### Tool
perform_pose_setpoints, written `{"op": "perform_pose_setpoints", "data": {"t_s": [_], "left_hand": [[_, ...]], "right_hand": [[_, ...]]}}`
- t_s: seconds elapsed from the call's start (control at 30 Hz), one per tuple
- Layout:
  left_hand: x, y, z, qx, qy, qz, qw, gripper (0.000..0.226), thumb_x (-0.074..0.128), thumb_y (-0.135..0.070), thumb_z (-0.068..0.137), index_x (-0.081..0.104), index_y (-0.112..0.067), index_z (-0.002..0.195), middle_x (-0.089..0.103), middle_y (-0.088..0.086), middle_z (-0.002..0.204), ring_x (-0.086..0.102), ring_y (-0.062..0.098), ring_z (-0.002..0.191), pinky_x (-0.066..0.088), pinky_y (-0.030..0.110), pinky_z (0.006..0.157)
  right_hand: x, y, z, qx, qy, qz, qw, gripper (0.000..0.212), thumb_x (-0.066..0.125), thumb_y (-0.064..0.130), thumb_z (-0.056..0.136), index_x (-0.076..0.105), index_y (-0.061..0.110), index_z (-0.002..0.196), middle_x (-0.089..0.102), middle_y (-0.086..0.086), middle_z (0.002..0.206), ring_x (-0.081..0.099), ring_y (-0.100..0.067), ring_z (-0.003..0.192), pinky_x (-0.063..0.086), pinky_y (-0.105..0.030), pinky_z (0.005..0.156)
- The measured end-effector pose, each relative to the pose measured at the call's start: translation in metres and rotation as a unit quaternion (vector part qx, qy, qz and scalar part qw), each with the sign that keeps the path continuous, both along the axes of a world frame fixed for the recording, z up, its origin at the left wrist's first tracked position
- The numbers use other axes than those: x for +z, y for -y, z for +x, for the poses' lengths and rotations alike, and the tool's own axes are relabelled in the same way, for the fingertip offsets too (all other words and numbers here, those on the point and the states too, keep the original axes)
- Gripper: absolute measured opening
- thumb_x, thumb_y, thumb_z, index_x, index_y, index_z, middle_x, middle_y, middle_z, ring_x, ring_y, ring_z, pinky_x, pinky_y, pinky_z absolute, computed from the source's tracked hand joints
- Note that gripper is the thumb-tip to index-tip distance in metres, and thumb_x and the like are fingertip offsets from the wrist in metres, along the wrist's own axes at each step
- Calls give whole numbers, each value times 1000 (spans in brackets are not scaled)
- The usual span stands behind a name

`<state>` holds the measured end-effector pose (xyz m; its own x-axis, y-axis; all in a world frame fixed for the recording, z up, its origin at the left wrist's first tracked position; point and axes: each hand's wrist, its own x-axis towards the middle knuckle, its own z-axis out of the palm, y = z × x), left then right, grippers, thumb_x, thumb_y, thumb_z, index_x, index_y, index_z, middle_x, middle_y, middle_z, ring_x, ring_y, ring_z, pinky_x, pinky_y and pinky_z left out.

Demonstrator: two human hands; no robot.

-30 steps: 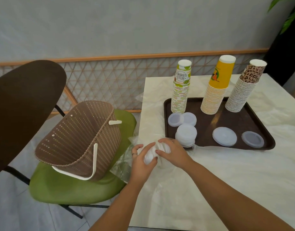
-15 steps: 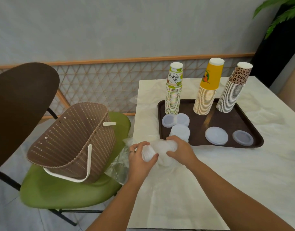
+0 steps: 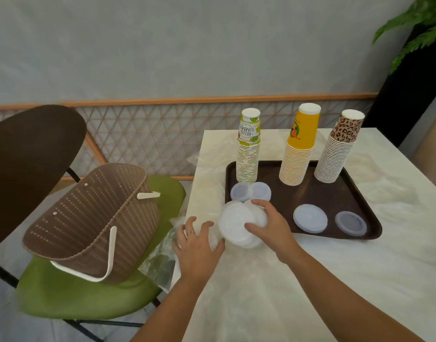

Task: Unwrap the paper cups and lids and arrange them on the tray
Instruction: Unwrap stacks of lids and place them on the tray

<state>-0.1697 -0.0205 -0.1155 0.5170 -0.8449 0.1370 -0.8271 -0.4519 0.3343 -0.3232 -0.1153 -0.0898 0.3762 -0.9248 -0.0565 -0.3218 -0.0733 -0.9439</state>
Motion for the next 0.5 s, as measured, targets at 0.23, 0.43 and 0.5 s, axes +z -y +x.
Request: {"op": "perform_pose_setpoints", "data": {"t_s": [0.23, 0.43, 0.5], "left_hand": [[54, 28, -42, -97, -336, -232, 907, 28, 48, -29, 97, 45, -27, 125, 47, -6, 121, 54, 5, 101, 44, 12, 81], [79, 75, -85, -6, -744, -51, 666, 46, 46, -49, 92, 40, -30, 133, 55, 3, 127, 60, 24, 109, 51, 41, 85], [78, 88, -98, 5, -777, -56, 627, 42, 51, -46, 90, 45, -25, 126, 61, 7, 117, 62, 25, 100, 52, 41, 79]], "right_hand": [[24, 23, -30, -53, 58, -40, 996, 66, 77, 11, 74, 46, 27, 130, 50, 10, 121, 48, -11, 110, 44, -22, 84], [32, 36, -61, -45, -2, -208, 977, 69, 82, 12, 67, 49, 23, 127, 53, 18, 111, 52, 1, 103, 42, -7, 83], [25, 39, -71, -42, -43, -258, 964, 63, 80, 8, 64, 56, 20, 121, 52, 15, 113, 49, -5, 104, 48, -26, 86]]}}
